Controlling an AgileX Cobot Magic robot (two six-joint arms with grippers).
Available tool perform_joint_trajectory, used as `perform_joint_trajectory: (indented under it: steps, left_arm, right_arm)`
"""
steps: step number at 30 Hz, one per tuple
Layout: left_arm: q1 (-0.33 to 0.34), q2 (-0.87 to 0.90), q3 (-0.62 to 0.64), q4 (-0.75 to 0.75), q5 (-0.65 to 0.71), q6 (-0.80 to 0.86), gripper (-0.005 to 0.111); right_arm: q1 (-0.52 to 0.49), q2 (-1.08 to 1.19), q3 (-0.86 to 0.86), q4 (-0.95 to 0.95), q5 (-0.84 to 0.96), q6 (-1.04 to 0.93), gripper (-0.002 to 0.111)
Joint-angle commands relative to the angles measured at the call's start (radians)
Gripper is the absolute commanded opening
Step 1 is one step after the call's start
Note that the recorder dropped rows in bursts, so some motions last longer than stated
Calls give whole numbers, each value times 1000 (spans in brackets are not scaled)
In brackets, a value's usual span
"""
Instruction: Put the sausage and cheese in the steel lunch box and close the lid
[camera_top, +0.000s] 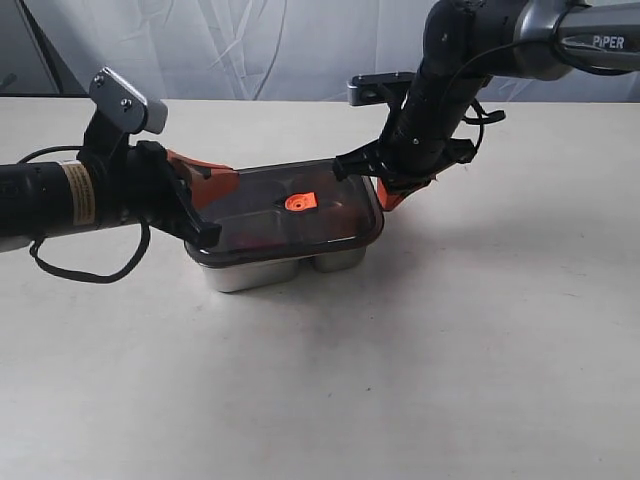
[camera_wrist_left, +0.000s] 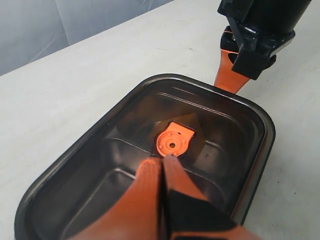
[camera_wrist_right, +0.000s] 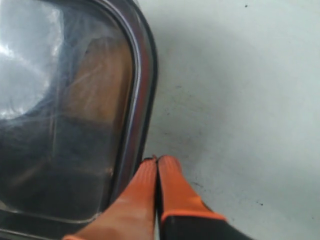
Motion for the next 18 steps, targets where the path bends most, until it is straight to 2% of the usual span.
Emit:
perform_joint_trajectory:
  steps: [1, 8, 12, 14, 18]
  left_arm:
    - [5, 3, -3, -3, -8, 0, 0]
    - [5, 3, -3, -12, 27, 0, 0]
    - [5, 19, -5, -59, 34, 0, 0]
    - [5, 41, -13, -50, 37, 0, 0]
    - [5, 96, -19, -10, 95, -8, 0]
  right_arm:
    - [2, -2, -2, 6, -11, -18, -1]
    - [-2, -38, -2, -70, -4, 31, -1]
    - [12, -79, -2, 15, -36, -40, -1]
    - [32, -83, -2, 80, -47, -108, -1]
    - [67, -52, -2, 85, -47, -123, -1]
